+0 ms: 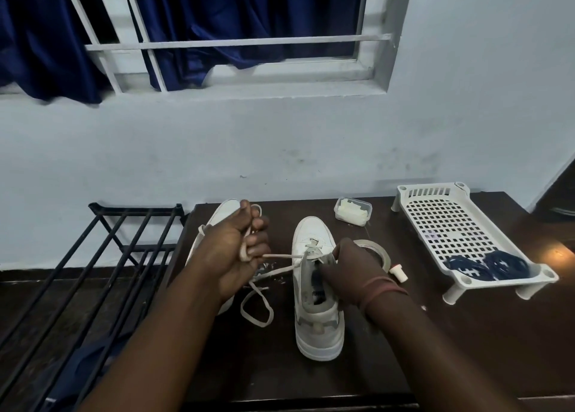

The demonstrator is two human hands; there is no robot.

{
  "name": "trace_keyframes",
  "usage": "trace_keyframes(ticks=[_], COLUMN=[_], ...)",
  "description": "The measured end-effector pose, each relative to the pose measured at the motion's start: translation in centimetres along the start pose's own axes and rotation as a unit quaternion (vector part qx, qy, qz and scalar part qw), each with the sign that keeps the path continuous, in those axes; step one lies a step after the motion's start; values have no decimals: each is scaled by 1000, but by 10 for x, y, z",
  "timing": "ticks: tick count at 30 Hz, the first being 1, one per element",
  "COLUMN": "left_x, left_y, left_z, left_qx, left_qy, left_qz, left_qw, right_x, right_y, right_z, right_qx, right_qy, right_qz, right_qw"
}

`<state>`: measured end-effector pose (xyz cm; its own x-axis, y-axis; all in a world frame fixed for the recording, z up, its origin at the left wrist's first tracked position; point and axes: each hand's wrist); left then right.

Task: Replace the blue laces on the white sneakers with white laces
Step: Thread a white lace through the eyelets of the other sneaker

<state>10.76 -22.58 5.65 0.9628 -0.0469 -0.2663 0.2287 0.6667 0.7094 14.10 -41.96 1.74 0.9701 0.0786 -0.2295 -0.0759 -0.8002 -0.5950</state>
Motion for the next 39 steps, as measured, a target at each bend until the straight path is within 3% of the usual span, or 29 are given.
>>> trace_keyframes(ticks=[4, 6, 9, 12, 16, 20, 21, 22, 26, 28, 30, 31, 33, 35, 39], left_x=[-3, -2, -1, 3, 8, 4, 4, 4, -6, -14, -18, -19, -19, -16, -13], left_y=[17, 15, -4, -24, -40, -39, -33, -25, 2, 7, 8, 6, 2, -2, -4], left_z=[-1, -2, -5, -9, -13, -1, 2, 4, 11, 19, 26, 30, 32, 32, 34], left_qx=[-59, 40, 263, 465, 709, 796, 798, 777, 506, 353, 289, 280, 260, 231, 172], left_qy=[-23, 18, 81, 119, 82, 118, 137, 152, 119, 76, 38, 20, -18, -27, -6], left_qz=[-95, -142, -190, -120, -51, -41, -25, -13, 5, 12, 15, 10, -17, -28, -7], left_qw=[993, 989, 942, 869, 698, 592, 587, 611, 855, 932, 956, 960, 965, 972, 985], right_x=[1, 1, 0, -3, -4, -7, -8, -8, -14, -17, -25, -29, -33, -32, -20], right_y=[0, -1, -3, -4, -2, -4, -6, -9, -27, -34, -40, -42, -45, -46, -38], right_z=[1, 0, -2, 0, -3, -9, -12, -14, -22, -24, -25, -23, -18, -14, -12], right_qx=[-20, -30, -39, -37, 10, 26, 19, 21, 129, 168, 265, 330, 402, 404, 316], right_qy=[7, 2, -8, 1, 12, -13, -11, -1, 100, 85, -76, -176, -266, -223, -39], right_qz=[-13, -13, -18, -41, -24, -29, -40, -53, -103, -143, -161, -154, -145, -148, -191], right_qw=[1000, 999, 999, 998, 1000, 999, 999, 998, 981, 972, 948, 914, 864, 874, 929])
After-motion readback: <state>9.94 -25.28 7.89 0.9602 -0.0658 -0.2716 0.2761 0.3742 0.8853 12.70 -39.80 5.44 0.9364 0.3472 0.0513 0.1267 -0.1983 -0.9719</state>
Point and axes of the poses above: each hand's wrist, its own x-axis towards the middle knuckle, its own z-axis out of the palm, y = z × x, and after that the axes turned 3 degrees about x, right-handed
